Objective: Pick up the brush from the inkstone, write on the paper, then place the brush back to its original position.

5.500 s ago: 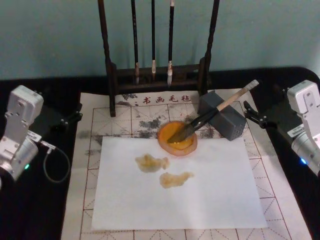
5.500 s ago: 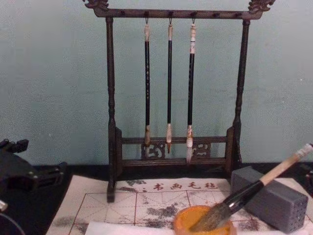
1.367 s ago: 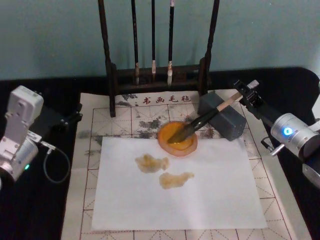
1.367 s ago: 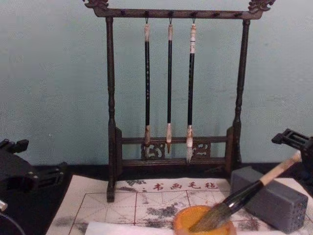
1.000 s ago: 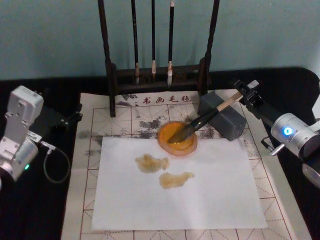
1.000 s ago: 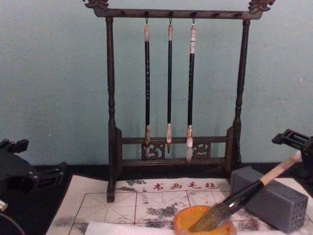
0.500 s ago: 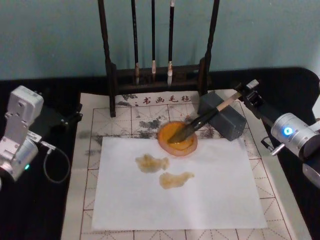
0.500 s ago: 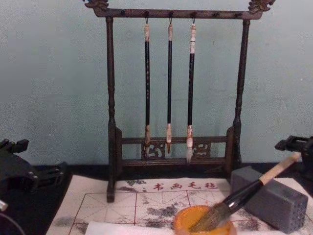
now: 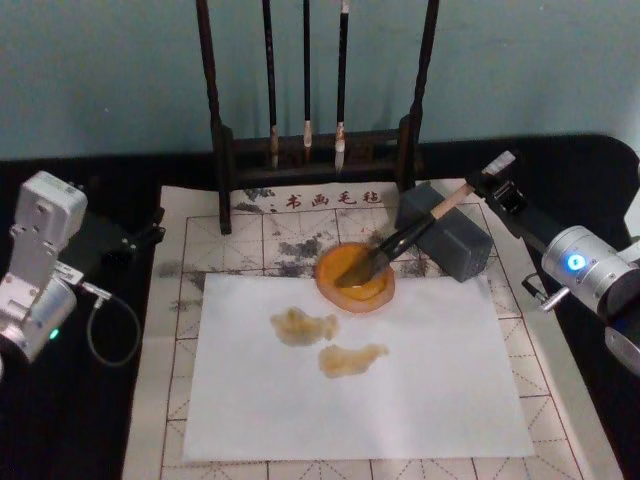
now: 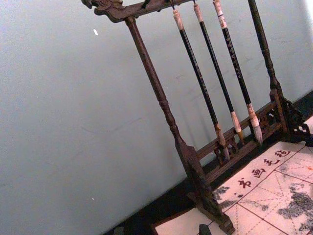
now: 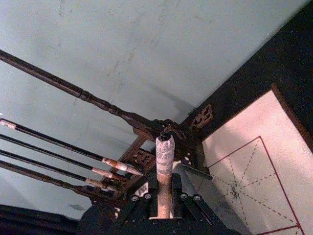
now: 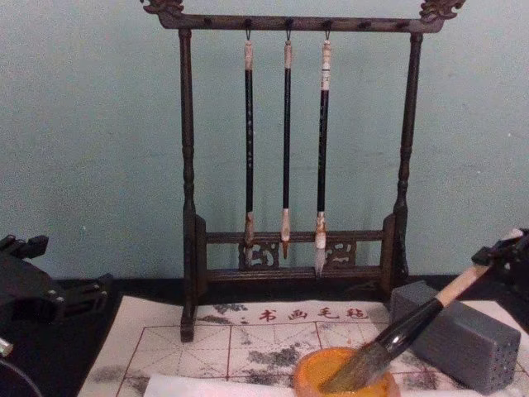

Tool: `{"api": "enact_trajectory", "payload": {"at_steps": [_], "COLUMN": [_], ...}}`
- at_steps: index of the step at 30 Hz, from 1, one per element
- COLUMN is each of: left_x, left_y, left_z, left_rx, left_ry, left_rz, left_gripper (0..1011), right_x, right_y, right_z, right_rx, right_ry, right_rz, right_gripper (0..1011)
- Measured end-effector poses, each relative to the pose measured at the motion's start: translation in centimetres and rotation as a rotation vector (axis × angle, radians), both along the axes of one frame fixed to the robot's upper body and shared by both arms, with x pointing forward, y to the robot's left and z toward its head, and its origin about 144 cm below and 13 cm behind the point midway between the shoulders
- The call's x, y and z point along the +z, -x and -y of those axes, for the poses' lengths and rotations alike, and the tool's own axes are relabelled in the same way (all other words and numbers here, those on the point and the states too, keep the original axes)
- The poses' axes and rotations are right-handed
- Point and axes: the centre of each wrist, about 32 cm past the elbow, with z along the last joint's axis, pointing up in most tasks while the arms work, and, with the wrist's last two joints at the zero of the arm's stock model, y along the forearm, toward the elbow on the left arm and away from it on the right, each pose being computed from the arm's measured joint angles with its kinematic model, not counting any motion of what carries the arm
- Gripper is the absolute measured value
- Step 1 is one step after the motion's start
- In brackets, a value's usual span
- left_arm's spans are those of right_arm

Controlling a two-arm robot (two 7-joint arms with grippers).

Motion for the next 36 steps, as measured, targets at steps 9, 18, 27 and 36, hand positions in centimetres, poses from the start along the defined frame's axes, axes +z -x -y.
{"api": "enact_trajectory", "payload": {"at_steps": [9, 18, 27, 36], "left_x": [0.0, 0.0, 0.0, 0.0], "left_y": [0.0, 0.0, 0.0, 0.0], "left_z": [0.0, 0.0, 0.0, 0.0], "left_rx": [0.000, 0.000, 0.000, 0.000], "left_ry": [0.000, 0.000, 0.000, 0.000], "left_rz": [0.000, 0.000, 0.000, 0.000], "left_gripper": [1001, 1001, 1001, 1001], "right_x": [0.0, 0.2, 1.0, 2.4], "right_y": [0.0, 0.0, -0.2, -0.1], "right_z": [0.0, -0.1, -0.2, 0.2], "right_rx": [0.000, 0.004, 0.007, 0.034], "right_ry": [0.000, -0.003, -0.004, 0.083], "right_rz": [0.000, 0.014, 0.065, 0.216], "right_gripper": [182, 182, 182, 182]}}
